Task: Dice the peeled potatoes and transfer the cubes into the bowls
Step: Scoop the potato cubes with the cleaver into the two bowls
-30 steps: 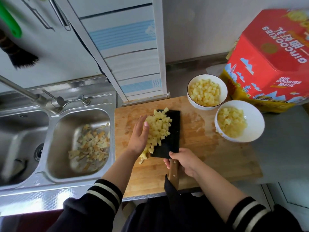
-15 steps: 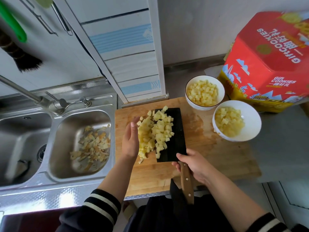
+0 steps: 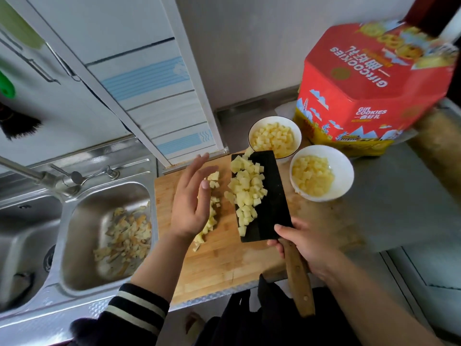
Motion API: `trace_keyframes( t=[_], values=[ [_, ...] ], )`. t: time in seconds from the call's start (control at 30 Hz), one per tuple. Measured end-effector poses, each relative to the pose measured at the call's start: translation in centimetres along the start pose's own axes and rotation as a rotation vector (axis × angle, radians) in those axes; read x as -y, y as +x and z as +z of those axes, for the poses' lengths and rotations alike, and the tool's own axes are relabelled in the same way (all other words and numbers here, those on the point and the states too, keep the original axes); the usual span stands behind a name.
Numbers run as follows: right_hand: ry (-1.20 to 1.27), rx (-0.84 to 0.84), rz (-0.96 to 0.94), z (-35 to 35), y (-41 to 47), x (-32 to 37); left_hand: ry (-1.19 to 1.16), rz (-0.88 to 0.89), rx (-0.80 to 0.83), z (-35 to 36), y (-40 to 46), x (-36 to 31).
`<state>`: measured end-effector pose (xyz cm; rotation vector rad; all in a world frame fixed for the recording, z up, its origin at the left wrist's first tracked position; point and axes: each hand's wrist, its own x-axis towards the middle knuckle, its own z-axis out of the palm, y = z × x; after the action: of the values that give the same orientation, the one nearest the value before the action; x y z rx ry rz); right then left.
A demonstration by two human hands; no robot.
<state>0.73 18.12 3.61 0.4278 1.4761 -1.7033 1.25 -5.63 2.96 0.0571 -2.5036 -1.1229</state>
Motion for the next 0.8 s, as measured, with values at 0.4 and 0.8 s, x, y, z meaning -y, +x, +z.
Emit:
trace_keyframes(
  t=[0.4, 0.8],
  values=[
    [0.159, -0.245, -0.074, -6.3, -4.5, 0.1, -0.107, 0.14, 0.308, 7.9, 2.8, -5.0],
    [0.212, -0.339, -0.086, -7.1, -3.4, 1.2, 0.075, 0.587, 0.744, 15.7, 4.0, -8.9]
  ],
)
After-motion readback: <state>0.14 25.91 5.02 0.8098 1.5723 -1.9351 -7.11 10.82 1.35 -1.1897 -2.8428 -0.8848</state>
